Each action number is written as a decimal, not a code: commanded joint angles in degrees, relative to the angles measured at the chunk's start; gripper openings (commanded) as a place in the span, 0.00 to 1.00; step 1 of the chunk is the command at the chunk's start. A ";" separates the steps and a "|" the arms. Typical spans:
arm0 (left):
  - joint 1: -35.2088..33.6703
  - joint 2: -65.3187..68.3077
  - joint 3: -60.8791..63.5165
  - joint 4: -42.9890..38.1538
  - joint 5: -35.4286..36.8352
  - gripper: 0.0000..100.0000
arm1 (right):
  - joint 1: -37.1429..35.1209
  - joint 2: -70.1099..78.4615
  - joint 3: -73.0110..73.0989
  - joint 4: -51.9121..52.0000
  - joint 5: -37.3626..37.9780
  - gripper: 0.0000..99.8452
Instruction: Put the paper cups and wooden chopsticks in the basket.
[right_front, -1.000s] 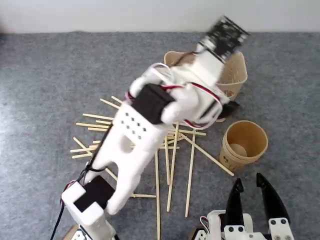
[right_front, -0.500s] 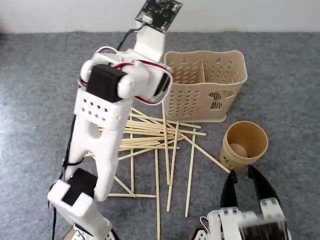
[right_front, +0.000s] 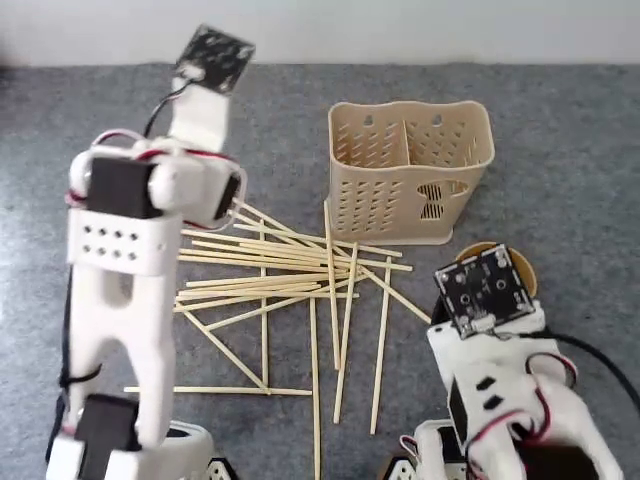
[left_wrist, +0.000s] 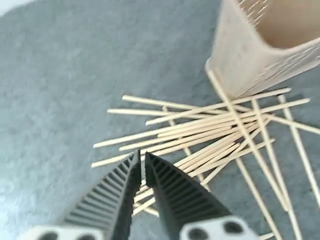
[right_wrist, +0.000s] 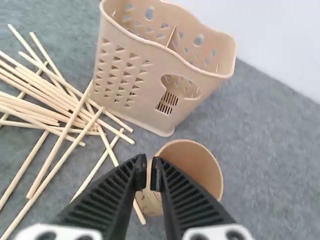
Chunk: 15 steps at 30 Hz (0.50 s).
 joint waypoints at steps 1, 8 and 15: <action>-4.57 -6.24 5.67 -2.64 -2.73 0.01 | 4.18 5.32 -0.18 -1.80 0.53 0.04; -8.62 -13.27 22.02 -9.85 -4.22 0.01 | 5.14 17.80 -0.53 -3.91 0.44 0.08; -10.20 -18.46 34.33 -16.53 -4.22 0.01 | 5.14 25.89 -0.44 -6.73 -3.16 0.15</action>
